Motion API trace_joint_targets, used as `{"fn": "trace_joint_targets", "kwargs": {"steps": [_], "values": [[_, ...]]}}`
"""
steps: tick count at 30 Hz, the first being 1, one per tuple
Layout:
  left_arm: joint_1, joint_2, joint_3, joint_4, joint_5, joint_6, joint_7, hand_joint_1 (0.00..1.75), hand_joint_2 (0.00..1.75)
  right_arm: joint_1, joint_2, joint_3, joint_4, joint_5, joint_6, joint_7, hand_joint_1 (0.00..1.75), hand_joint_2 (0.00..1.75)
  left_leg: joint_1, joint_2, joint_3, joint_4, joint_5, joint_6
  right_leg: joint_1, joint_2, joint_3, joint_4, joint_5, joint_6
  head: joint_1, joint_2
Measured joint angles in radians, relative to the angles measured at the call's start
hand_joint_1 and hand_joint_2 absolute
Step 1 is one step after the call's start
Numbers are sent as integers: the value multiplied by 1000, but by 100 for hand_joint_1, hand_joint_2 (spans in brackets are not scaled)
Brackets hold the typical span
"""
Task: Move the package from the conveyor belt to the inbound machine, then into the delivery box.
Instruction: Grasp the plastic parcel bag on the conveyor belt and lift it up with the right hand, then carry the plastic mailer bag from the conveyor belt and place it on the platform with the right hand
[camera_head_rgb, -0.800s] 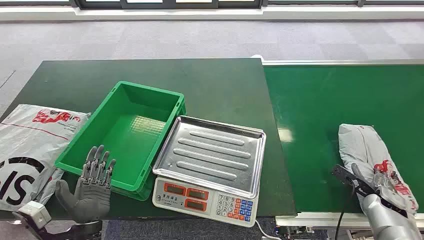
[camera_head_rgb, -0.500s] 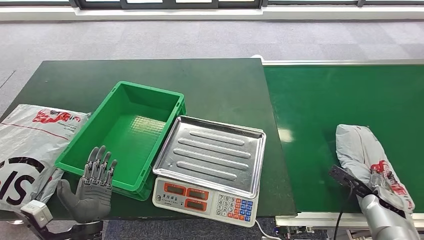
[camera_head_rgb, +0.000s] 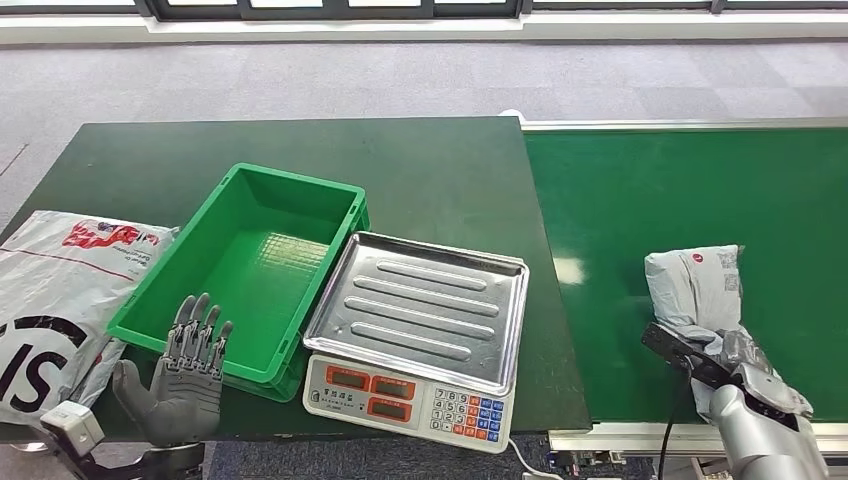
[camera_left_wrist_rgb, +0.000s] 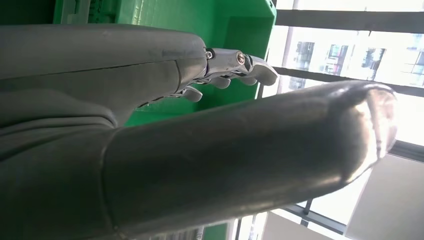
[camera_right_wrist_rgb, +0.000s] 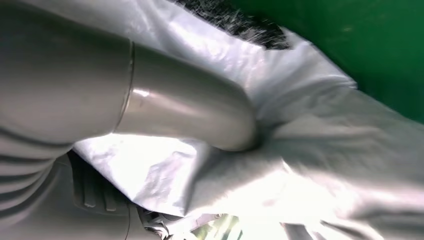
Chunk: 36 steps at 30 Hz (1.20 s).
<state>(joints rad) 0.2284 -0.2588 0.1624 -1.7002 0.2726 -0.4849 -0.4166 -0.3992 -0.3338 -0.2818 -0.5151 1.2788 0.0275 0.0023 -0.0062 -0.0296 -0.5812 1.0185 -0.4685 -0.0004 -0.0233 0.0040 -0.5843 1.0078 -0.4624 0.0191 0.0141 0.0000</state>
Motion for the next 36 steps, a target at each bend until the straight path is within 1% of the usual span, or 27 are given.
{"fn": "trace_joint_targets", "kwargs": {"steps": [3,6,8,10,12,14,16,20,24,30,36], "values": [[3,-3,9,-5,0,-7,-2,0,0,-2,24,14,-37,2,-110,-14,175,175,0,1,0,0,0,0,0,1,-1,0,0,-1,0,0],[6,-5,17,-11,0,-13,-3,0,0,-2,43,27,-73,-1,-153,-15,175,175,0,-2,0,0,1,0,0,-1,-1,0,0,-1,0,0],[11,-9,25,-17,-3,-17,-4,0,0,8,60,30,-119,-15,-258,-34,175,175,0,-3,-1,0,1,0,0,-2,-1,0,0,-1,0,0],[15,-14,34,-24,-13,-27,-6,0,0,34,85,29,-221,-47,-385,-64,175,175,0,-3,-2,0,1,0,0,-2,-2,0,0,-1,0,0],[16,-17,40,-28,-23,-37,-10,0,0,78,114,29,-375,-82,-443,-92,175,175,0,-4,-1,0,1,0,0,-2,-2,0,-1,-1,0,0],[16,-17,42,-25,-30,-42,-14,0,0,130,143,29,-529,-106,-460,-120,175,175,0,-5,-1,0,0,0,0,-3,-2,0,-1,-1,0,0],[15,-17,42,-19,-36,-42,-19,0,0,176,169,29,-652,-121,-477,-152,175,175,1,-4,-1,0,0,-1,0,-3,-2,0,-2,-1,0,0],[12,-16,42,-1,-40,-39,-26,0,0,231,201,29,-799,-131,-503,-185,175,175,0,-2,-1,0,-1,-1,0,-1,-3,0,-2,-1,0,0],[11,-15,42,11,-40,-38,-29,0,0,254,214,29,-866,-132,-508,-188,175,175,0,-1,-1,0,-1,-1,0,-1,-2,0,-2,-1,0,0],[10,-14,42,19,-39,-37,-30,0,0,264,223,29,-904,-135,-513,-193,175,175,0,-1,0,0,0,-1,0,0,-2,0,-1,-1,0,0],[9,-11,42,24,-37,-27,-37,0,0,292,237,48,-962,-133,-573,-229,175,175,0,-1,0,0,0,-1,0,0,-2,0,-1,-1,0,0]]}}
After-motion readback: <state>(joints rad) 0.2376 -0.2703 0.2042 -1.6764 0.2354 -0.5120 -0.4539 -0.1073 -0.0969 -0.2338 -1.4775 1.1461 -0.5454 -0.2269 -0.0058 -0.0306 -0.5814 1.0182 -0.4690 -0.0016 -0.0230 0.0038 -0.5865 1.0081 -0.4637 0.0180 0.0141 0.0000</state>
